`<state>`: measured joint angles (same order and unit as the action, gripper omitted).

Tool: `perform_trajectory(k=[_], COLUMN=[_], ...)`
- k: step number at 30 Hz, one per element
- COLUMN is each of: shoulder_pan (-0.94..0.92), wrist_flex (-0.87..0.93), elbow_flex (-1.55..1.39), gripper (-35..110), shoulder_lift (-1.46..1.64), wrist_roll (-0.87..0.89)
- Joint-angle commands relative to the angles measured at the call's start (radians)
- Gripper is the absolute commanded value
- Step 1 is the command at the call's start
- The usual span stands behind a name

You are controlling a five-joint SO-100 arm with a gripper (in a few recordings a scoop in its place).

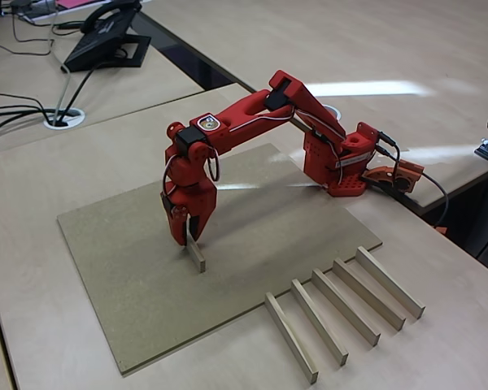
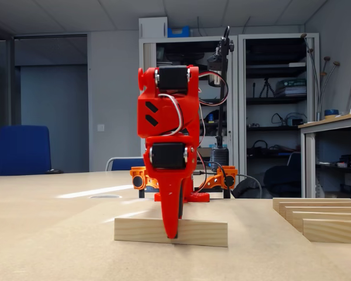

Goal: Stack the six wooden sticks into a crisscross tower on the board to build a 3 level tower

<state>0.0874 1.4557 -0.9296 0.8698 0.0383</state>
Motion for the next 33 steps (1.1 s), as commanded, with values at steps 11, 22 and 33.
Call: perform_trajectory(k=[11,22,33], shoulder_pan=[0.026,0.031,0.032], wrist_flex=[-0.006,0.018,0.078], elbow_flex=[-0.005,-0.023,-0.087], gripper=[6,29,35], shoulder_lift=[0.000,0.005,0.155], wrist_roll=[0.014,0.069,0.103])
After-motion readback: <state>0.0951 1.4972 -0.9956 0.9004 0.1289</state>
